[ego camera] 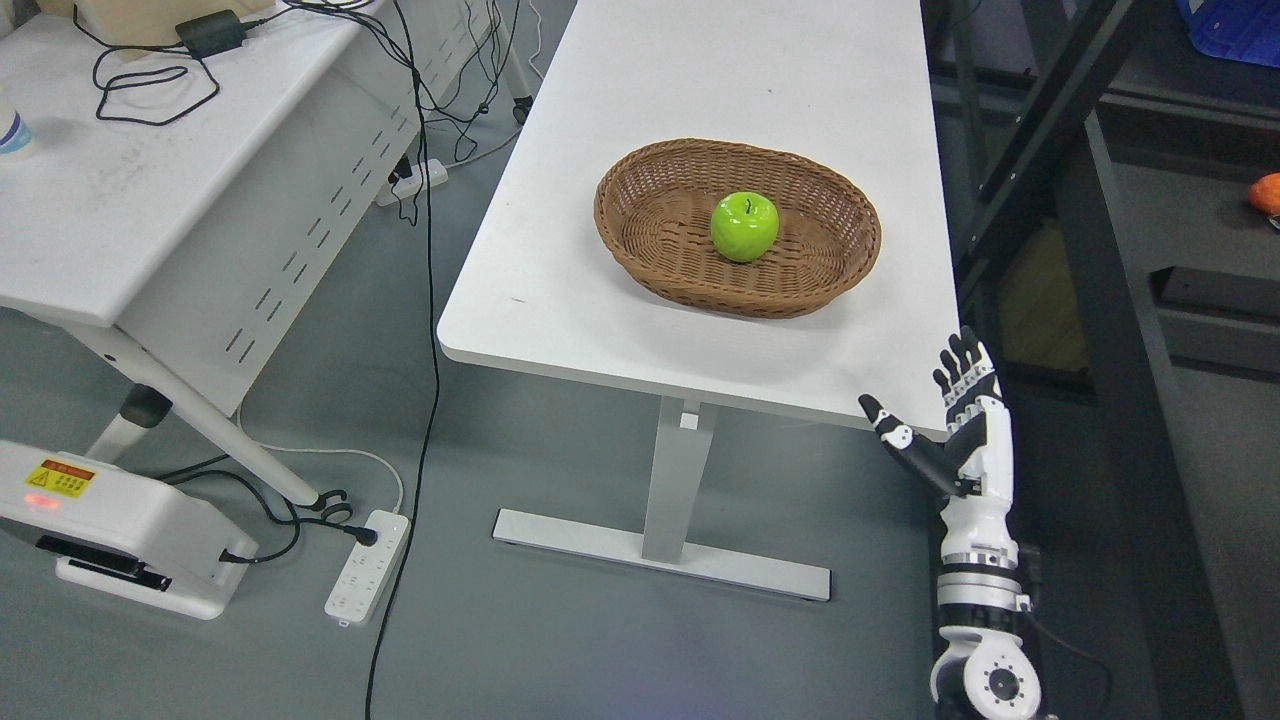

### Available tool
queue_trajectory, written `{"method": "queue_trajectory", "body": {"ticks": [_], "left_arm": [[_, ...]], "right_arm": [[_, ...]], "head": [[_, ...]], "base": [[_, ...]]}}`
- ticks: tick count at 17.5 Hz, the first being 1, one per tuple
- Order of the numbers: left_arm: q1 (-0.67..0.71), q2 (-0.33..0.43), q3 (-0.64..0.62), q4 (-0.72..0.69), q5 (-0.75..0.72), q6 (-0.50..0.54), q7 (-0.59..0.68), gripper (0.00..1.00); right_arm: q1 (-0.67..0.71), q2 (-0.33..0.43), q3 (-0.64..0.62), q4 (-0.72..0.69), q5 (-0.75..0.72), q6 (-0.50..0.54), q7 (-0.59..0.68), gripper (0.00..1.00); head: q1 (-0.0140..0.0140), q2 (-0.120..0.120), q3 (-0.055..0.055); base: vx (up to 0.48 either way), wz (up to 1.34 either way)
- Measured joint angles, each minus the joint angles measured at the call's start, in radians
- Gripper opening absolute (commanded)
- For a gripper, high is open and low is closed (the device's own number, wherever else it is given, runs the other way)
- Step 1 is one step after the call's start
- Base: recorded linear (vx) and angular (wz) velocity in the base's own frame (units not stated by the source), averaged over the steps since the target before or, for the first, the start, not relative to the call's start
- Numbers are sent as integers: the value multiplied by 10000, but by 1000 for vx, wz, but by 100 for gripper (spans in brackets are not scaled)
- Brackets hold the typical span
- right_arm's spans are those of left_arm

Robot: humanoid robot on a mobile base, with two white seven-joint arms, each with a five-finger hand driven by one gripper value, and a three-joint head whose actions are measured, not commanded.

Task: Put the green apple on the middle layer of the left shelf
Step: 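Raise the right hand and move it toward the green apple in the basket, then lower the open right hand over the green apple in the basket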

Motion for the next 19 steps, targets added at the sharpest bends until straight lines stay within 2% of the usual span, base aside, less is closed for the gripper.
{"method": "queue_trajectory", "body": {"ticks": [2, 4, 6, 8, 10, 14, 19], "left_arm": [[0, 0, 0, 0, -1, 0, 0, 100], [0, 0, 0, 0, 0, 0, 0, 100], [0, 0, 0, 0, -1, 0, 0, 100], [0, 0, 0, 0, -1, 0, 0, 100], [0, 0, 0, 0, -3, 0, 0, 100], [0, 0, 0, 0, -4, 0, 0, 100], [0, 0, 0, 0, -5, 0, 0, 100]], "right_arm": [[-46, -130, -189, -64, 47, -95, -14, 94], [-104, -340, -342, -118, 389, -128, -3, 93], [-207, -622, -458, -167, 1430, -44, 52, 93], [-393, -1035, -579, -204, 2813, 632, 43, 100], [-539, -1568, -761, -237, 3796, 873, 14, 100], [-706, -2124, -970, -280, 4430, -203, 161, 100], [-1134, -2385, -1009, -310, 4696, -396, 616, 100]], "head": [[0, 0, 0], [0, 0, 0], [0, 0, 0], [0, 0, 0], [0, 0, 0], [0, 0, 0], [0, 0, 0]], "base": [[7, 14], [27, 52], [56, 105], [94, 186], [122, 295], [149, 267], [117, 210]]}}
